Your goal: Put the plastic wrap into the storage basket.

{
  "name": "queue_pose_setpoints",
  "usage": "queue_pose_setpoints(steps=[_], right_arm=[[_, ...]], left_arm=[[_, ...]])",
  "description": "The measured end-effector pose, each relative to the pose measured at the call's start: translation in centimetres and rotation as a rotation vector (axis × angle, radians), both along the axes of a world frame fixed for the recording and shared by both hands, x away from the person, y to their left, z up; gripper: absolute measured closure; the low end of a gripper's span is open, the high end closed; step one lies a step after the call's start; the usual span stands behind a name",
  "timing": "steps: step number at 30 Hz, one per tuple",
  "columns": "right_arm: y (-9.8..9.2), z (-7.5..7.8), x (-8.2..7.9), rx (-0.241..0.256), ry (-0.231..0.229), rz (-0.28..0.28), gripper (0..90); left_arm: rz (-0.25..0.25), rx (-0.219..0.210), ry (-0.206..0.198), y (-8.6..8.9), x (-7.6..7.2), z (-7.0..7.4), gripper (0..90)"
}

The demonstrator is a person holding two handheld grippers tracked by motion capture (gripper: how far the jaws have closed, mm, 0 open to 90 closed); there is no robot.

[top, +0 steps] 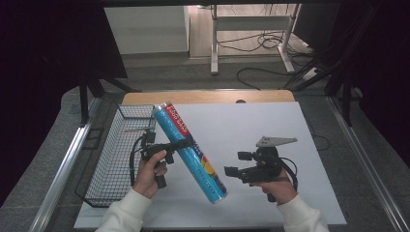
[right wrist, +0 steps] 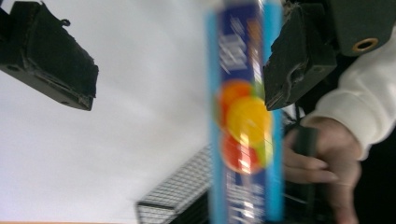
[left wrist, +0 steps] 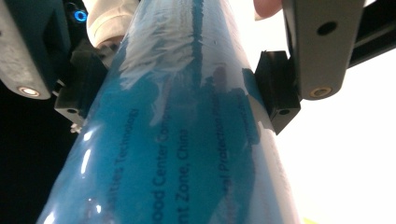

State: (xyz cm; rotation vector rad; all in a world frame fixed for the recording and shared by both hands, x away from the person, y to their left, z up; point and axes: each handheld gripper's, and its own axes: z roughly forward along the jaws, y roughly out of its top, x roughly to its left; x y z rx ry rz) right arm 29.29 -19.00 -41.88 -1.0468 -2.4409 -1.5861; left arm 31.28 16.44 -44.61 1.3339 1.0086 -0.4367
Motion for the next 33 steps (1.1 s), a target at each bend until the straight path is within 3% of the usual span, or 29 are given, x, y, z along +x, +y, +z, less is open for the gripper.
queue_pose_setpoints(steps=[2, 4, 6, 10, 18, 33], right_arm=[[-1.8, -0.9, -0.2, -0.039, -0.002, -0.044, 11.3], [-2.2, -1.2, -0.2, -0.058, -0.003, -0.055, 11.3], [-3.4, -2.3, -0.4, -0.115, -0.015, -0.105, 11.3], [-4.9, -3.4, -0.2, -0.158, -0.025, -0.151, 11.9], [-5.4, -4.3, 0.1, -0.230, -0.030, -0.175, 12.5], [-5.3, -4.7, 0.0, -0.259, -0.028, -0.185, 12.5]], left_arm=[[0.009, 0.008, -0.002, 0.6, -0.1, 0.4, 31.9], [0.017, 0.013, -0.011, 1.3, -0.2, 0.8, 31.9], [0.029, 0.015, -0.014, 1.8, -0.3, 1.1, 31.9], [0.052, 0.027, -0.020, 3.2, -0.6, 1.7, 31.9], [0.095, 0.054, -0.027, 6.3, -1.5, 2.8, 31.9], [0.162, 0.163, -0.010, 11.6, -2.8, 4.2, 31.9]])
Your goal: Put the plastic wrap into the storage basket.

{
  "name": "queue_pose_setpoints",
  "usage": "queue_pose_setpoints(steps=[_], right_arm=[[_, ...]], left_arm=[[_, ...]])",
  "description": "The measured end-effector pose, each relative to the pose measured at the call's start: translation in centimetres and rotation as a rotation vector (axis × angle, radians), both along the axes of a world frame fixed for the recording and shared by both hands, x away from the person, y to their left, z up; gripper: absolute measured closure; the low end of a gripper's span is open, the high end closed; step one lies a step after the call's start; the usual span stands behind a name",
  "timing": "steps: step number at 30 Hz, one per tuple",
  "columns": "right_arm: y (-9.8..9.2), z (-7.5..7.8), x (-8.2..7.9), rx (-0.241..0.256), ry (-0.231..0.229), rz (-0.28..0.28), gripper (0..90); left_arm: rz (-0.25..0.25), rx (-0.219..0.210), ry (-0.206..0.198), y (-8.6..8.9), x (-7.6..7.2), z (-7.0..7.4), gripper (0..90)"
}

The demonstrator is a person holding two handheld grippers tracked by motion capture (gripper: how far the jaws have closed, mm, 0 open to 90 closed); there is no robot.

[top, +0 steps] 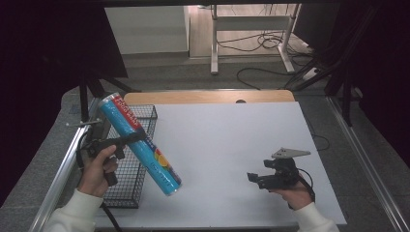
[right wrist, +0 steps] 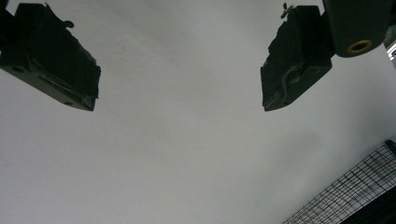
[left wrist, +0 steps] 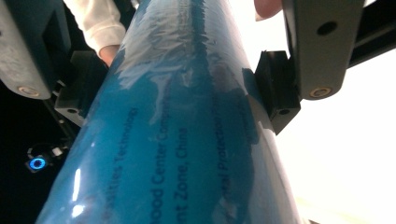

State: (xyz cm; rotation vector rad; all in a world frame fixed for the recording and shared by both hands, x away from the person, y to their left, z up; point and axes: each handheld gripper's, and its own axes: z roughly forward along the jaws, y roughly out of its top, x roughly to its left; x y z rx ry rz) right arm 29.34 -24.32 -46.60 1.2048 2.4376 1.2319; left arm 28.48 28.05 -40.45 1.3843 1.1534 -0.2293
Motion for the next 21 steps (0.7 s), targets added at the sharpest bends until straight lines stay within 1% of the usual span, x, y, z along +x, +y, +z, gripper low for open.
queue_pose_setpoints(steps=[1, 2, 4, 7, 8, 9, 12, 13, 14, 15, 16, 17, 18, 21], right_arm=[[0.1, 0.0, -0.1, -0.002, 0.003, 0.008, 12.5], [0.1, 0.0, -0.1, -0.002, 0.003, 0.008, 12.5], [0.2, -0.1, 0.0, -0.011, 0.002, 0.008, 12.5], [0.2, -0.2, 0.0, -0.014, 0.006, 0.003, 12.5], [0.2, -0.2, 0.0, -0.015, 0.008, 0.001, 12.5], [0.2, -0.2, 0.0, -0.015, 0.008, 0.001, 12.5], [0.3, -0.3, -0.1, -0.028, 0.011, 0.011, 12.5], [0.3, -0.3, -0.1, -0.028, 0.011, 0.011, 12.5], [0.5, -0.4, -0.1, -0.037, 0.008, 0.009, 12.4], [0.5, -0.5, 0.0, -0.042, 0.007, 0.008, 12.3], [0.5, -0.5, 0.0, -0.044, 0.006, 0.007, 12.2], [0.5, -0.5, 0.0, -0.044, 0.006, 0.007, 12.2], [0.4, -0.6, 0.1, -0.048, 0.001, -0.003, 12.2], [0.2, -0.6, 0.1, -0.048, -0.001, -0.009, 12.2]], left_arm=[[0.007, 0.008, 0.012, 0.5, -0.1, 0.0, 32.0], [0.007, 0.008, 0.012, 0.5, -0.1, 0.0, 32.0], [0.011, 0.019, 0.019, 1.2, -0.2, 0.2, 32.0], [0.025, 0.031, 0.020, 2.2, -0.3, 0.5, 31.9], [0.034, 0.040, 0.019, 2.7, -0.4, 0.8, 31.9], [0.034, 0.040, 0.019, 2.7, -0.4, 0.8, 31.9], [0.050, 0.056, 0.016, 3.9, -0.7, 1.6, 31.9], [0.050, 0.056, 0.016, 3.9, -0.7, 1.6, 31.9], [0.056, 0.062, 0.013, 4.5, -0.9, 1.9, 31.9], [0.056, 0.062, 0.013, 4.5, -0.9, 1.9, 32.0], [0.059, 0.063, 0.010, 5.1, -1.0, 2.2, 31.9], [0.059, 0.063, 0.010, 5.1, -1.0, 2.2, 31.9], [0.059, 0.057, 0.013, 5.6, -1.1, 2.3, 31.9], [0.063, 0.064, 0.014, 6.1, -1.2, 2.5, 31.9]])
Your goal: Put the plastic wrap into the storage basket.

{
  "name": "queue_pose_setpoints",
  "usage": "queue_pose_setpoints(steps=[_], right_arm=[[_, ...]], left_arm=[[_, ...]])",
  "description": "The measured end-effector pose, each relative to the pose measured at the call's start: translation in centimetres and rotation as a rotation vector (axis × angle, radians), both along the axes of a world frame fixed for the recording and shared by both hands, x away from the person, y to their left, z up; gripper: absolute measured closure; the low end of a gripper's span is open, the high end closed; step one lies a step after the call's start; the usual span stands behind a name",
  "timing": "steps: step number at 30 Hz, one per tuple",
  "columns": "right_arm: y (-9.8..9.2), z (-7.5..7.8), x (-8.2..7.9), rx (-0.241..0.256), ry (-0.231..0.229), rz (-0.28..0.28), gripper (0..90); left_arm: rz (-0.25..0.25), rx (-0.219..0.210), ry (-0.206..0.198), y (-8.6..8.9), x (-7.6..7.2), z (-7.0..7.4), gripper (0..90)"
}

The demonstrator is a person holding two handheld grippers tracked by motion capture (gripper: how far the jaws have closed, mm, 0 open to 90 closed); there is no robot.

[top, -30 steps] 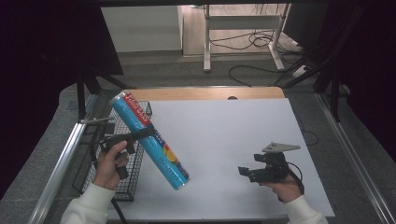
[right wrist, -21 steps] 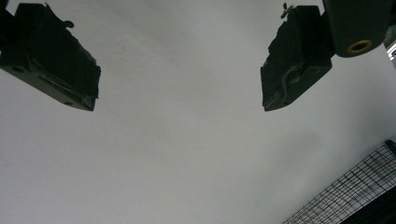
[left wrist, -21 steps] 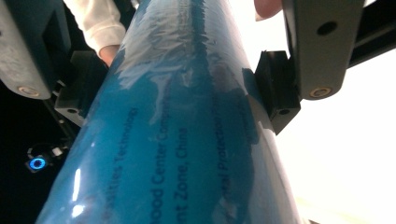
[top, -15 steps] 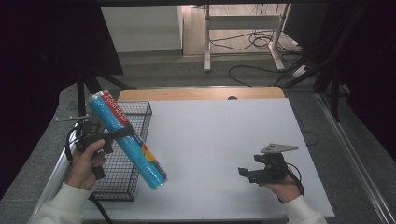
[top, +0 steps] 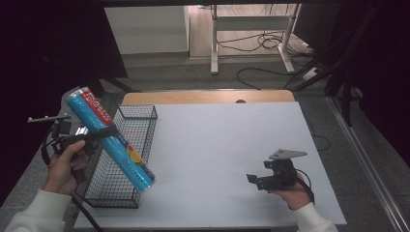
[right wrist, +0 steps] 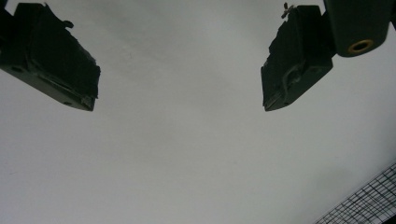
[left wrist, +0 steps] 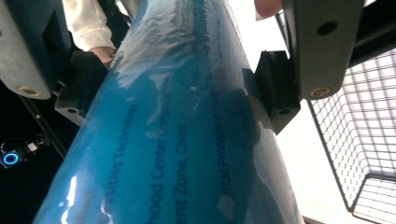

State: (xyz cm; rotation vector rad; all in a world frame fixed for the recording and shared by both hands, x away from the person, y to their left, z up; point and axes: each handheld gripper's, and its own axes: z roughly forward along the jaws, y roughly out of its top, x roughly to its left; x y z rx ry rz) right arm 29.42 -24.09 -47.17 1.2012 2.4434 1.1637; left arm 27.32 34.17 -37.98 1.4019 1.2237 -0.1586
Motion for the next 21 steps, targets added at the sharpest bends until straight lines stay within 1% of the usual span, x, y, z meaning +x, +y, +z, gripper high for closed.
queue_pose_setpoints(steps=[1, 2, 3, 5, 6, 9, 13, 14, 15, 17, 21], right_arm=[[-0.1, 0.0, 0.0, 0.002, 0.000, -0.003, 12.2], [-0.1, 0.0, 0.0, 0.001, -0.002, -0.001, 12.2], [-0.1, 0.0, 0.0, 0.001, -0.002, -0.001, 12.2], [0.0, 0.0, -0.1, -0.008, -0.006, 0.000, 12.2], [0.0, 0.0, -0.1, -0.008, -0.006, 0.000, 12.2], [0.0, 0.0, 0.0, -0.013, -0.006, -0.003, 12.2], [0.0, 0.0, 0.0, -0.020, -0.008, -0.007, 12.2], [0.0, 0.0, 0.0, -0.020, -0.008, -0.007, 12.2], [0.0, -0.1, 0.0, -0.023, -0.006, -0.008, 12.3], [0.0, -0.1, 0.0, -0.025, -0.006, -0.010, 12.2], [0.0, -0.2, 0.0, -0.032, -0.003, -0.015, 12.3]], left_arm=[[0.010, 0.019, -0.001, 0.5, -0.1, 0.2, 31.9], [0.013, 0.028, 0.001, 0.7, -0.1, 0.2, 31.9], [0.013, 0.028, 0.001, 0.7, -0.1, 0.2, 31.9], [0.021, 0.035, 0.011, 1.6, -0.2, 0.3, 31.9], [0.021, 0.035, 0.011, 1.6, -0.2, 0.3, 31.9], [0.029, 0.040, 0.016, 2.6, -0.2, 0.4, 32.0], [0.042, 0.066, 0.019, 3.8, -0.2, 1.0, 32.0], [0.042, 0.066, 0.019, 3.8, -0.2, 1.0, 31.9], [0.044, 0.073, 0.026, 4.3, -0.1, 1.1, 31.9], [0.047, 0.078, 0.030, 4.5, 0.0, 1.1, 31.9], [0.050, 0.124, 0.054, 4.7, 0.2, 0.6, 31.9]])
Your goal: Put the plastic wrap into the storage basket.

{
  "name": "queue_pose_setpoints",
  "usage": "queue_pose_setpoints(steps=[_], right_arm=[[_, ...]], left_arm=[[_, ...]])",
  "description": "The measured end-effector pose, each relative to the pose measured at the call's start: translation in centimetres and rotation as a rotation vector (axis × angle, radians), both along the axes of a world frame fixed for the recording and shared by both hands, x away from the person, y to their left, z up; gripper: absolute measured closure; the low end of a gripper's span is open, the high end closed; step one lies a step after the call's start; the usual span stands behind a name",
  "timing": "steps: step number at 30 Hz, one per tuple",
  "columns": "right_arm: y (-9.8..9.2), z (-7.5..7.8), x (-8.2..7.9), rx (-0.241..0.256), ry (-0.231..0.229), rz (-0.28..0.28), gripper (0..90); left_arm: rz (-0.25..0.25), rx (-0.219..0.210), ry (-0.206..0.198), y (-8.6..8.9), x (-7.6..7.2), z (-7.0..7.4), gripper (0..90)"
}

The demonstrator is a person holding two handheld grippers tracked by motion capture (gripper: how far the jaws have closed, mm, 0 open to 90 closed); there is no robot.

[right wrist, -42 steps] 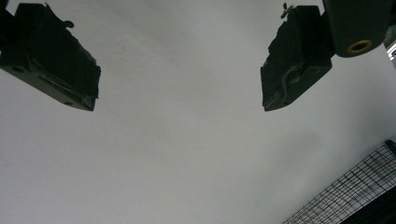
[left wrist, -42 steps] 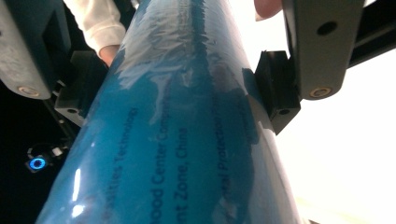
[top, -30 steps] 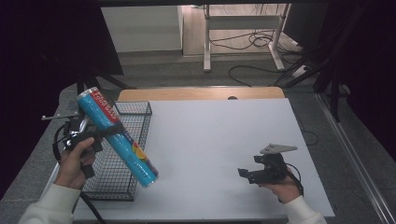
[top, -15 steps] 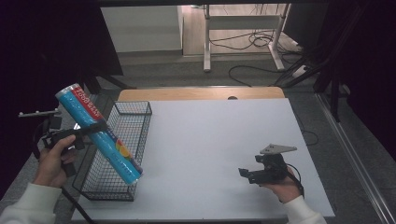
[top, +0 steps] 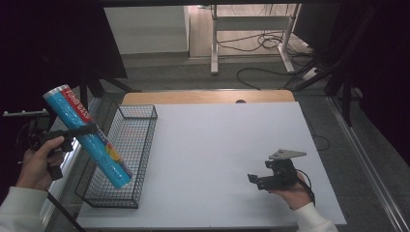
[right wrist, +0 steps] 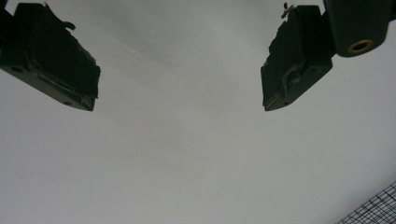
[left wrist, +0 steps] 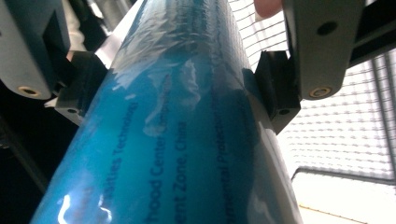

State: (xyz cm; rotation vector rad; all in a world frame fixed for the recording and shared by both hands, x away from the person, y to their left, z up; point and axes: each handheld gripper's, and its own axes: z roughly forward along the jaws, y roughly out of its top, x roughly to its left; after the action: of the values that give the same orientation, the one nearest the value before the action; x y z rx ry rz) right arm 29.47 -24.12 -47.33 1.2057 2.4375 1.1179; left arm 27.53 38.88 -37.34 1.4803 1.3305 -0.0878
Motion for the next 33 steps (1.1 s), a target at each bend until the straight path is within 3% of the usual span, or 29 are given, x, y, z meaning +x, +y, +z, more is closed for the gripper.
queue_pose_setpoints(steps=[4, 14, 31, 33], right_arm=[[0.0, 0.0, 0.0, -0.002, -0.004, 0.001, 12.3], [0.2, -0.2, 0.0, -0.013, 0.000, 0.006, 12.3], [0.1, -0.3, 0.0, -0.011, 0.007, 0.006, 12.2], [0.2, -0.3, 0.0, -0.015, 0.004, 0.006, 12.2]], left_arm=[[0.005, 0.007, 0.023, 0.3, 0.4, -0.9, 31.9], [0.006, 0.092, 0.084, -0.3, 1.5, -3.1, 31.9], [-0.018, 0.179, 0.136, -2.2, 2.8, -5.2, 31.9], [-0.013, 0.170, 0.137, -2.4, 3.1, -5.4, 31.9]])
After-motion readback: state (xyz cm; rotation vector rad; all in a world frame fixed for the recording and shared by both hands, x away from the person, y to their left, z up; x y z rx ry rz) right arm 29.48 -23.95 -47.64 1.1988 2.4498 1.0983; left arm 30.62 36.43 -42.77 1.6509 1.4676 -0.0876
